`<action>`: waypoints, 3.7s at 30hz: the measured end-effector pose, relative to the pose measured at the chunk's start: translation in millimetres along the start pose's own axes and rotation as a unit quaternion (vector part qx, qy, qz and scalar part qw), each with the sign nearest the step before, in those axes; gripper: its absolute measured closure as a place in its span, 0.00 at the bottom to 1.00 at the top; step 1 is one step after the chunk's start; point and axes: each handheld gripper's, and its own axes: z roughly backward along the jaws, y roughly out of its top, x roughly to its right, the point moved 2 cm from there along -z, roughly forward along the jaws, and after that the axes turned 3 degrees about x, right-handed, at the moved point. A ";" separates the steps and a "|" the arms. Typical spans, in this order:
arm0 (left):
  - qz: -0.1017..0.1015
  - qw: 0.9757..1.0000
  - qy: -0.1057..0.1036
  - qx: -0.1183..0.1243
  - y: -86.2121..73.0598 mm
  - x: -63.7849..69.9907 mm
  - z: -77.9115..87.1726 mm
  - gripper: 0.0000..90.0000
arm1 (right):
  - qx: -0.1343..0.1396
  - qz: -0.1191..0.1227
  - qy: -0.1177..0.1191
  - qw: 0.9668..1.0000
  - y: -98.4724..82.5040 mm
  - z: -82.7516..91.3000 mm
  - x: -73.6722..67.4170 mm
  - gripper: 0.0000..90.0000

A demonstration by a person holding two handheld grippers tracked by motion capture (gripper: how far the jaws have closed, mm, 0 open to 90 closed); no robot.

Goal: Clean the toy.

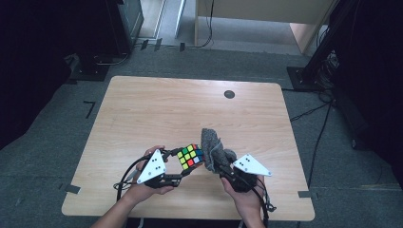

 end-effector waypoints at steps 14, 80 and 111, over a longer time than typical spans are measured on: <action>0.035 0.999 -0.005 0.030 7.0 -5.3 6.9 0.38 | -0.009 -0.078 0.072 0.994 -10.6 -10.2 -4.9 0.72; 0.074 0.995 0.011 0.060 9.2 -18.8 13.7 0.38 | -0.015 -0.066 0.096 0.993 -10.2 -12.2 -18.2 0.72; 0.081 0.995 0.021 0.057 5.6 -21.3 13.4 0.38 | -0.027 -0.071 0.085 0.993 -13.7 -16.6 -22.2 0.72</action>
